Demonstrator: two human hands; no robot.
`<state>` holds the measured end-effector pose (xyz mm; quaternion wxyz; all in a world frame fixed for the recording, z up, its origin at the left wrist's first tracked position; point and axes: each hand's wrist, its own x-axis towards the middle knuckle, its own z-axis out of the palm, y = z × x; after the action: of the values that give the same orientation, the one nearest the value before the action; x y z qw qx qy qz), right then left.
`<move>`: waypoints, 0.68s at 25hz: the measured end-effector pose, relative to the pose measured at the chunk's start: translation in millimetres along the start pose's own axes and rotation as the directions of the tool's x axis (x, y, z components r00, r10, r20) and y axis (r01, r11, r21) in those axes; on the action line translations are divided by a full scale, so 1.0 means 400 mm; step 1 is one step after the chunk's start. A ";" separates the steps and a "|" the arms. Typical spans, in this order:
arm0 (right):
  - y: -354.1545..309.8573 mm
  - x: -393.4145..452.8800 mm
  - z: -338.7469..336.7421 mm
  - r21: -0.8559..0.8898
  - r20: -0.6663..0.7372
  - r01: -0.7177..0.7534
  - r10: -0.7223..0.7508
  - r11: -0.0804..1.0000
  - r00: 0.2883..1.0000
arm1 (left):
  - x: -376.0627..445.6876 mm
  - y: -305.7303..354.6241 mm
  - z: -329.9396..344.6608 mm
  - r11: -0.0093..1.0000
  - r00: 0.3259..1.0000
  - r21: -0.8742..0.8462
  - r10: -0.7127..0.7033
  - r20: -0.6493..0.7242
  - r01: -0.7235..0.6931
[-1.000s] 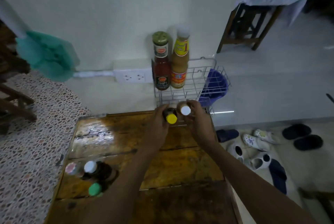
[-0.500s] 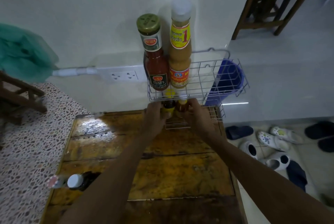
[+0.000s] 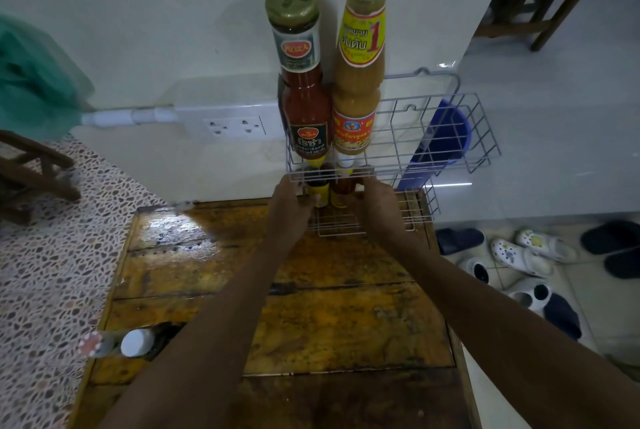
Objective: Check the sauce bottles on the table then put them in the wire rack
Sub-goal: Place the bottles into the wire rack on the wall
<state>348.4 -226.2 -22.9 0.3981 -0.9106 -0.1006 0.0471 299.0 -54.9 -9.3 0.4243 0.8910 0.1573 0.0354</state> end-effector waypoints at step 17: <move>-0.059 -0.076 -0.050 -0.011 -0.032 0.019 -0.019 1.000 0.999 | -0.081 0.007 -0.012 0.995 0.997 -0.090 -0.052 -0.064 0.046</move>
<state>318.7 -231.6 8.4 0.3952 -0.9124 -0.1030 0.0285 268.1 -62.9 -2.0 0.4584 0.8657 0.1915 0.0614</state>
